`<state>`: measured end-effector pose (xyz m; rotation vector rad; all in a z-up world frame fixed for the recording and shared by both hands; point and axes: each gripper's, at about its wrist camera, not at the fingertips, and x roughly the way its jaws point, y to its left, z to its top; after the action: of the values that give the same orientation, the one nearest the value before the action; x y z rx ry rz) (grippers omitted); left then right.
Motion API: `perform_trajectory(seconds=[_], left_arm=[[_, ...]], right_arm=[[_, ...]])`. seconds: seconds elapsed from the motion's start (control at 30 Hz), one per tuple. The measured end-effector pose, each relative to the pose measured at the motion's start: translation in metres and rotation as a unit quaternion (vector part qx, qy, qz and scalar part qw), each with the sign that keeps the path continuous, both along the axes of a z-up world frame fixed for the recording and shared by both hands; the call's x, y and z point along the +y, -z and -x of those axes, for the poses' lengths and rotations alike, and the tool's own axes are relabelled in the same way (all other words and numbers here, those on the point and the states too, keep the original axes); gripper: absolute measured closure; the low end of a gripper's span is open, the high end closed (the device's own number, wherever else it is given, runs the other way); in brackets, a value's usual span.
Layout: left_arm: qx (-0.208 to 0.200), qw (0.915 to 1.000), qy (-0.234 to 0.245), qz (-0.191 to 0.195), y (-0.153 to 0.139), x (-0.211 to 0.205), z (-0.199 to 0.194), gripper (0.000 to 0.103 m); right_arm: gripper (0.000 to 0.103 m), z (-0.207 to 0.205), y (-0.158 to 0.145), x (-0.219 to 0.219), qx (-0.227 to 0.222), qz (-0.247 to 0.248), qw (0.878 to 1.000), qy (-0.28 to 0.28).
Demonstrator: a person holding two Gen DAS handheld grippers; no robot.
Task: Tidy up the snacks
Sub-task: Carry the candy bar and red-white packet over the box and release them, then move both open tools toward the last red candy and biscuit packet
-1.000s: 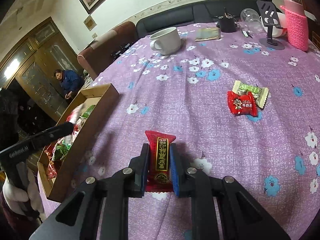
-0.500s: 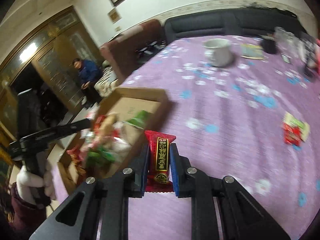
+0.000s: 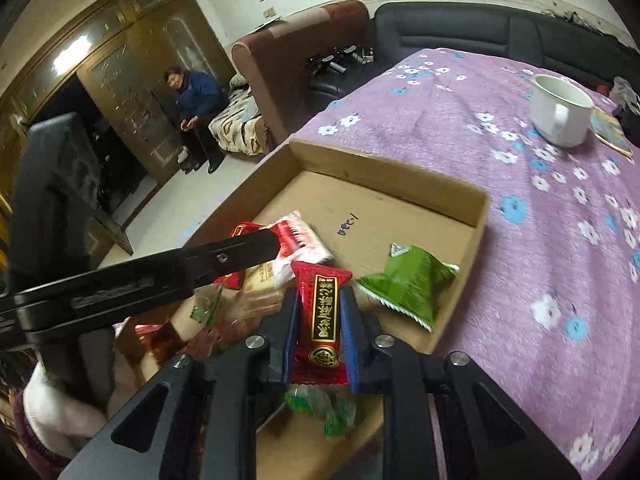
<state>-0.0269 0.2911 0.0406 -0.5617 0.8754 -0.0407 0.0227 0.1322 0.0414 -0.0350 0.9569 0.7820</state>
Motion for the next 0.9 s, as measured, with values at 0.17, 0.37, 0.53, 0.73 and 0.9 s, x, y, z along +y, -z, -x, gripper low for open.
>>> perform_trajectory(seconds=[0.17,0.37,0.53,0.73,0.9], left_arm=[[-0.020,0.9997,-0.010,0.004,-0.005,0.005,0.011,0.042],[-0.059,0.9969,-0.015,-0.050,-0.034,-0.021,0.042,0.033],[-0.101,0.9830,-0.027,-0.151,-0.059,-0.082,0.079,0.005],[-0.133,0.9766,0.020,-0.168,-0.056,-0.164,0.099,0.001],[-0.119,0.9587,0.035,-0.256,-0.056,-0.212,0.094,0.001]], right_arm=[[0.069,0.001,-0.012,-0.017,-0.017,-0.024,0.999,0.023],[0.063,0.017,-0.031,-0.070,-0.030,-0.051,0.997,0.058],[0.053,0.047,-0.028,-0.130,-0.066,-0.044,0.991,0.105],[0.054,0.068,-0.014,-0.200,-0.107,-0.034,0.974,0.197],[0.053,0.065,-0.009,-0.230,-0.111,-0.044,0.966,0.229]])
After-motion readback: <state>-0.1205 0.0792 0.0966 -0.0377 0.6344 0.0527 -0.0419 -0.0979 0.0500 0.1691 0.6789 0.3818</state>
